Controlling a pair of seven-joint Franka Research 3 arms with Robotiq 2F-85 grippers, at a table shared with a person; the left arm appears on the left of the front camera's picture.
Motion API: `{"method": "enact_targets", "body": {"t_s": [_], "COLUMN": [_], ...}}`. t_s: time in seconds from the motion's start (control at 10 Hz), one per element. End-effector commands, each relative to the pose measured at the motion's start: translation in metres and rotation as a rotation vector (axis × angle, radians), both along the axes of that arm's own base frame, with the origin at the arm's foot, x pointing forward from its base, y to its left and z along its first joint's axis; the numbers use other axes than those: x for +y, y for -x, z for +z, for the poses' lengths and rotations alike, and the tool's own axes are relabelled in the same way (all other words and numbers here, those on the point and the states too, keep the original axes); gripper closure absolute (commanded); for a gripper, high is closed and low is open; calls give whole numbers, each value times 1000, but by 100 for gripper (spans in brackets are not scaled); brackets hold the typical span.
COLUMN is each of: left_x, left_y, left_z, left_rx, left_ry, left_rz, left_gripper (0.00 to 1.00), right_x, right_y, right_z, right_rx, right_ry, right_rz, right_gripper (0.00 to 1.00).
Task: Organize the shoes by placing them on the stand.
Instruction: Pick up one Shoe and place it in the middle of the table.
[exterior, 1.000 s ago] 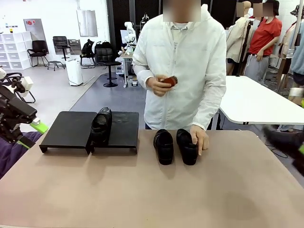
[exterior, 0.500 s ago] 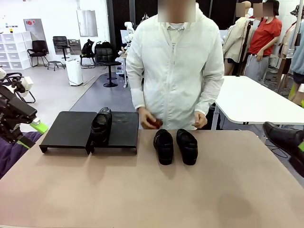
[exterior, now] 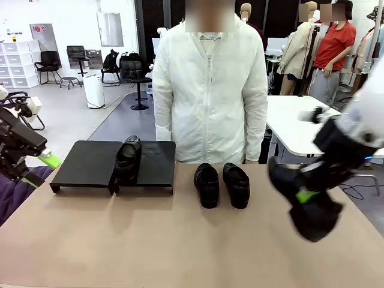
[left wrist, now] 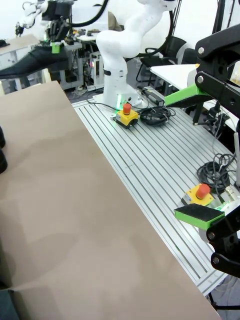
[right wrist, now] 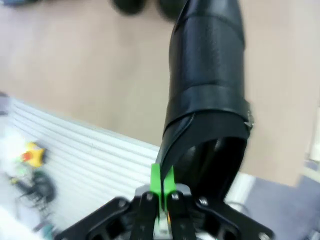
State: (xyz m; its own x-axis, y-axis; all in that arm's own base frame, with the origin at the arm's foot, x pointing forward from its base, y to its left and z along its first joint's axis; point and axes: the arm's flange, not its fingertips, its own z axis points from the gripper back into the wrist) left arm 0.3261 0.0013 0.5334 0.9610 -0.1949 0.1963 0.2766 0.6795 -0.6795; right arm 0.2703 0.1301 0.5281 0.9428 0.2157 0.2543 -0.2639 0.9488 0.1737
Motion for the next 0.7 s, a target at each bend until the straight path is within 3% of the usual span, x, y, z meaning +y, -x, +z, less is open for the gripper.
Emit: {"method": "enact_targets", "body": {"t_s": [0.0,0.2,0.4,0.6], "left_x": [1,1,1,1], "left_y": [0,0,0,0], "left_z": [1,1,1,1], "left_rx": [-12,-12,-12,-12], "left_ry": [23,23,23,23], "left_rz": [-14,-14,-14,-14], "left_gripper": [0,0,0,0], "right_x": [66,126,185,213], "right_y": [16,14,-13,-52], "right_z": [-27,-44,-76,-109], "right_rx": [-13,-47,63,90], "right_ry": [-45,-69,-122,-147], "right_rz": [-18,63,45,-8], "right_gripper": [100,100,100,100]}}
